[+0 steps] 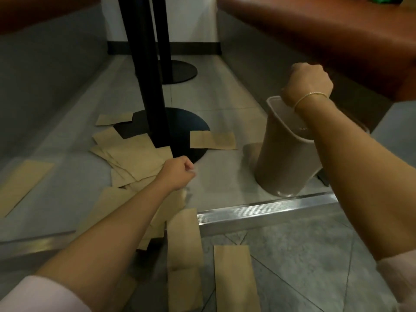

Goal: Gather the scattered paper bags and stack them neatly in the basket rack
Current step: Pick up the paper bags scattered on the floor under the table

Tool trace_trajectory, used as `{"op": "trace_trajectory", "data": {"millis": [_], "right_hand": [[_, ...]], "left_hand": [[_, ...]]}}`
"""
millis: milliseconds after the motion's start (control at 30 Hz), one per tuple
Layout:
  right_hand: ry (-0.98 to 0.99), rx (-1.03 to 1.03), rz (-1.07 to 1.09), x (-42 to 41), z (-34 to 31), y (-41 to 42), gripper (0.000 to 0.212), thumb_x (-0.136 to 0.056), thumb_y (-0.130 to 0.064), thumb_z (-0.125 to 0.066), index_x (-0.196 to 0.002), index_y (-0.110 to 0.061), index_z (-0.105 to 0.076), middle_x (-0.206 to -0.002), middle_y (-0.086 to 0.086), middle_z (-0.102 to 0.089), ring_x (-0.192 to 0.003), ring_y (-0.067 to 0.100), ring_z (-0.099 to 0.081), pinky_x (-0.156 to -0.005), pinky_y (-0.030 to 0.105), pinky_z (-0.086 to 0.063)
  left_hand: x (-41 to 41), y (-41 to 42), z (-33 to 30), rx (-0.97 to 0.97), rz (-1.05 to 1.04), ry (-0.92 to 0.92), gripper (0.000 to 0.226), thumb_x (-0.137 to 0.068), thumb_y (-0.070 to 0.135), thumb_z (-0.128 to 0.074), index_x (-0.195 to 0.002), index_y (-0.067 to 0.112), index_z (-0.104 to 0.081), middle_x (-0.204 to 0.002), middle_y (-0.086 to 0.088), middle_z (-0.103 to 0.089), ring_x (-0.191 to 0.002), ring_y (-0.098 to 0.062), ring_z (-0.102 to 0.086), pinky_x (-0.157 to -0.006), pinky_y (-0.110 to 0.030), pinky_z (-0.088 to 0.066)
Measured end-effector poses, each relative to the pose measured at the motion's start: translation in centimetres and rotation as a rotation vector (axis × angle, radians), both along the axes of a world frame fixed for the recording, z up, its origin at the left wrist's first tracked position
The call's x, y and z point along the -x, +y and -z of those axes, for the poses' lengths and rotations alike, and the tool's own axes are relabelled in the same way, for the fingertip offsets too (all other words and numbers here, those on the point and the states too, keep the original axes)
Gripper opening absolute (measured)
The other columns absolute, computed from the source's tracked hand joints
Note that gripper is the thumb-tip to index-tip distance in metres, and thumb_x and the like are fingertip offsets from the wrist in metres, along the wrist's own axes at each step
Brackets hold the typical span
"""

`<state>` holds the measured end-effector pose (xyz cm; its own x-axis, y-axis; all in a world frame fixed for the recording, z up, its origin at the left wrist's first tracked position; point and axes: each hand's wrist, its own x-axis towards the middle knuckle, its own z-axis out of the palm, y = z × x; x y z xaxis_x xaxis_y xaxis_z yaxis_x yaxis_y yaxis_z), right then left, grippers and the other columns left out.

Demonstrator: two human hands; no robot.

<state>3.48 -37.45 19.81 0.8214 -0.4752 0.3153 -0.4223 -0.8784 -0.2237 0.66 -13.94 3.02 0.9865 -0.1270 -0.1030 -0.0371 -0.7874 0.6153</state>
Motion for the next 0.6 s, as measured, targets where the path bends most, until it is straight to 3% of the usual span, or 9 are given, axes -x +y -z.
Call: {"op": "trace_trajectory", "data": {"millis": [133, 267, 400, 500, 533, 600], "right_hand": [[0.023, -0.049, -0.238, -0.2, 3.4, 3.4, 0.028, -0.089, -0.013, -0.055, -0.116, -0.011, -0.057, -0.112, 0.014, -0.06, -0.101, 0.032, -0.06, -0.088, 0.043, -0.051], [0.254, -0.123, -0.466, 1.1, 9.4, 7.1, 0.025, -0.087, -0.017, -0.056, -0.111, -0.015, -0.061, -0.109, 0.01, -0.06, -0.099, 0.028, -0.059, -0.086, 0.038, -0.052], [0.698, -0.094, -0.691, 3.6, 16.3, 9.4, 0.023, -0.086, -0.022, -0.063, -0.104, -0.009, -0.066, -0.101, 0.009, -0.066, -0.092, 0.021, -0.062, -0.086, 0.033, -0.052], [1.16, -0.029, -0.693, 6.1, 21.1, 10.0, 0.028, -0.085, -0.027, -0.064, -0.104, -0.006, -0.067, -0.072, 0.001, -0.066, -0.061, 0.012, -0.063, -0.06, 0.023, -0.051], [1.272, -0.006, -0.68, 6.7, 22.8, 10.0, 0.028, -0.086, -0.028, -0.064, -0.104, -0.006, -0.067, -0.069, -0.001, -0.064, -0.061, 0.013, -0.064, -0.056, 0.022, -0.049], [1.391, 0.06, -0.672, 8.2, 25.8, 9.8, 0.031, -0.086, -0.031, -0.065, -0.105, -0.007, -0.065, -0.086, 0.005, -0.067, -0.08, 0.018, -0.067, -0.067, 0.026, -0.049]], "left_hand": [[1.2, 0.4, 2.8, -0.084, 0.046, 0.12, 0.025, -0.088, 0.017, -0.063, -0.112, 0.009, -0.059, -0.11, -0.009, -0.061, -0.099, -0.021, -0.057, -0.079, -0.024, -0.041], [2.4, 0.7, 5.6, -0.255, 0.145, 0.227, 0.035, -0.088, 0.021, -0.062, -0.12, 0.011, -0.052, -0.118, -0.01, -0.057, -0.104, -0.023, -0.055, -0.086, -0.031, -0.046], [3.3, 0.7, 8.2, -0.389, 0.226, 0.256, 0.06, -0.079, 0.028, -0.072, -0.13, 0.014, -0.043, -0.128, -0.009, -0.052, -0.112, -0.025, -0.052, -0.092, -0.037, -0.048], [3.8, 0.5, 9.8, -0.45, 0.252, 0.239, 0.069, -0.075, 0.032, -0.075, -0.132, 0.017, -0.038, -0.132, -0.008, -0.044, -0.123, -0.026, -0.04, -0.095, -0.039, -0.045], [3.8, 0.6, 10.3, -0.476, 0.271, 0.23, 0.072, -0.075, 0.034, -0.075, -0.133, 0.016, -0.037, -0.134, -0.007, -0.043, -0.127, -0.026, -0.034, -0.096, -0.039, -0.043], [3.7, 0.8, 11.0, -0.51, 0.307, 0.212, 0.074, -0.076, 0.035, -0.074, -0.135, 0.015, -0.035, -0.135, -0.008, -0.041, -0.129, -0.027, -0.029, -0.099, -0.039, -0.041]]}}
